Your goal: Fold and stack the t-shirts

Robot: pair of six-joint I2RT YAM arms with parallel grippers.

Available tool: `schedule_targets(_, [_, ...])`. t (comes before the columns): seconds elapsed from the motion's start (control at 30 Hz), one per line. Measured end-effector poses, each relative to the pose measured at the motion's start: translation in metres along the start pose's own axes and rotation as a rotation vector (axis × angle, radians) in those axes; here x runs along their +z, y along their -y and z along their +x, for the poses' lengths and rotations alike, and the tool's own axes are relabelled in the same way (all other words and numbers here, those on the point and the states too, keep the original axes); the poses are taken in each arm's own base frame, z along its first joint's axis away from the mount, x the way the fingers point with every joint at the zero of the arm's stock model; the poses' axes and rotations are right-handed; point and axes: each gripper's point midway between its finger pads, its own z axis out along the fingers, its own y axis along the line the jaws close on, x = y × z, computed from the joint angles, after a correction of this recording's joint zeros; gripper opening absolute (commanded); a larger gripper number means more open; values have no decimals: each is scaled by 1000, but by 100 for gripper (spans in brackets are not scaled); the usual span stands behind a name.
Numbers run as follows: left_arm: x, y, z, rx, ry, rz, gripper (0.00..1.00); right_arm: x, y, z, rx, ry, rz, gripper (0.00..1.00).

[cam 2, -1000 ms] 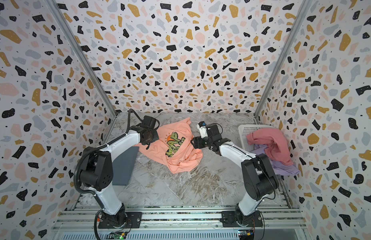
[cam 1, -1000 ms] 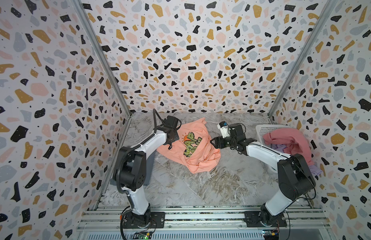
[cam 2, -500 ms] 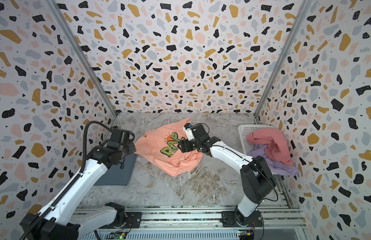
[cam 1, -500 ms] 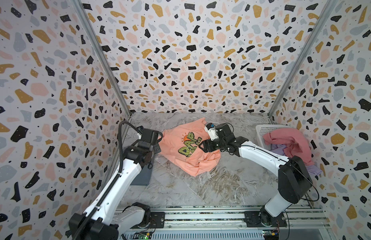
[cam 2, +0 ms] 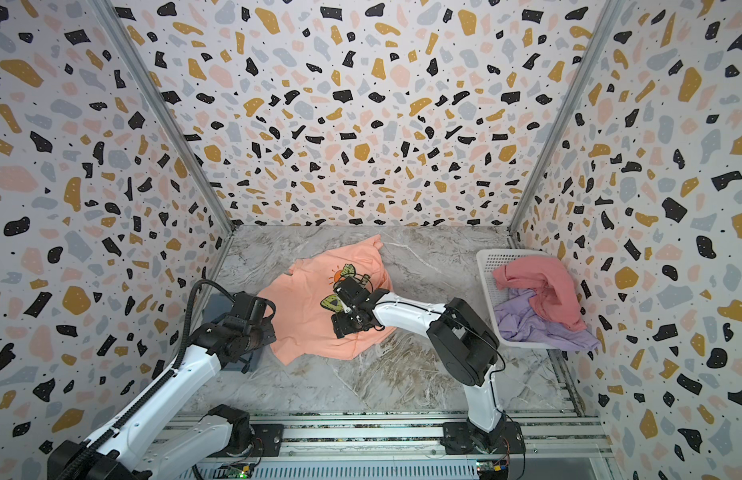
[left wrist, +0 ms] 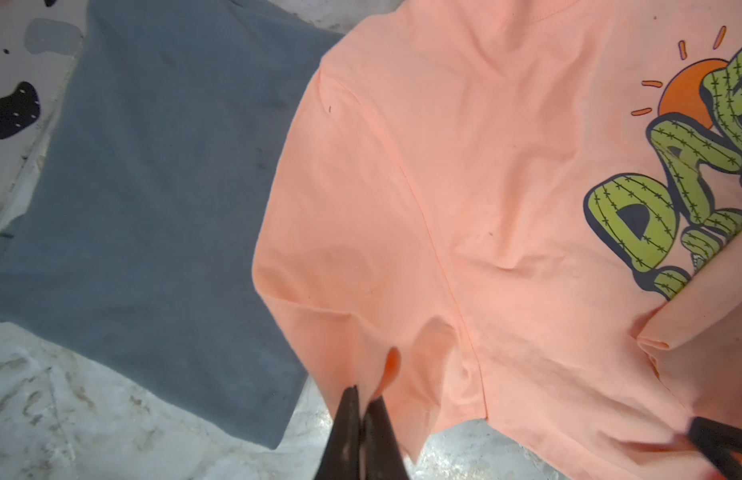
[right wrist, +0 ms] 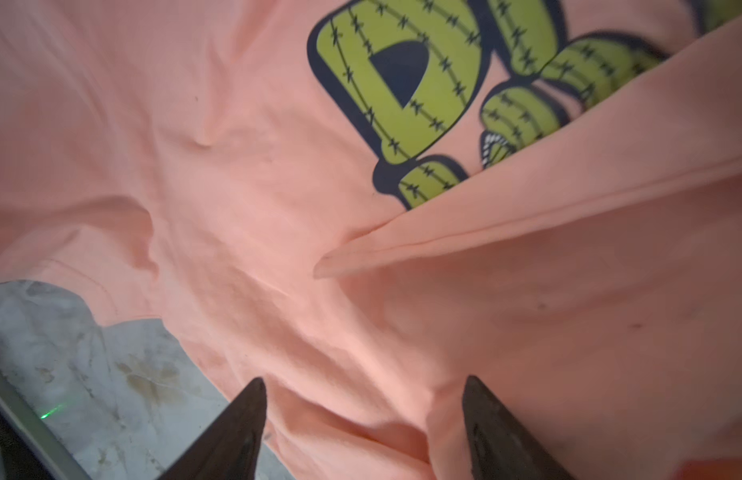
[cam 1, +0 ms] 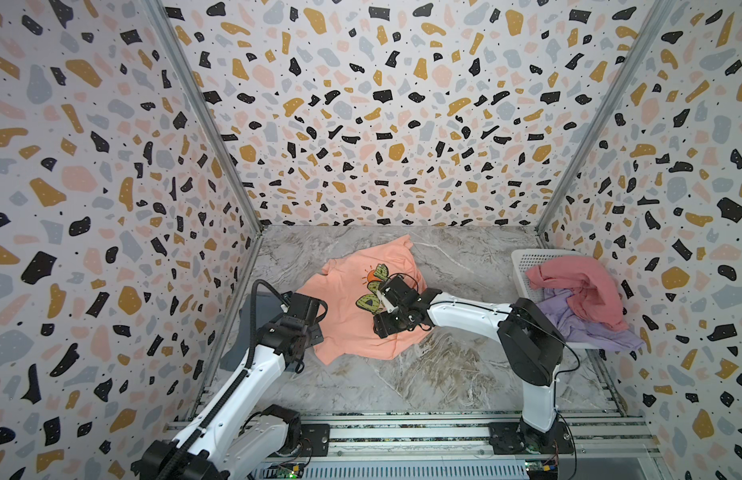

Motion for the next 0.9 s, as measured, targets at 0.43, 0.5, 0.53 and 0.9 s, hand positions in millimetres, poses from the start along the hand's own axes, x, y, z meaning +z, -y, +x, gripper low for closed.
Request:
schedule_targets(0.43, [-11, 14, -10, -13, 49, 93, 0, 22, 2, -36, 52, 132, 117, 72])
schedule_targets(0.5, [-11, 14, -10, -12, 51, 95, 0, 30, 7, -37, 59, 131, 142, 67])
schedule_targets(0.53, [-11, 14, -10, -11, 52, 95, 0, 34, 11, -36, 59, 129, 157, 62])
schedule_targets(0.9, [-9, 17, -14, -9, 54, 95, 0, 24, 27, -40, 89, 155, 165, 3])
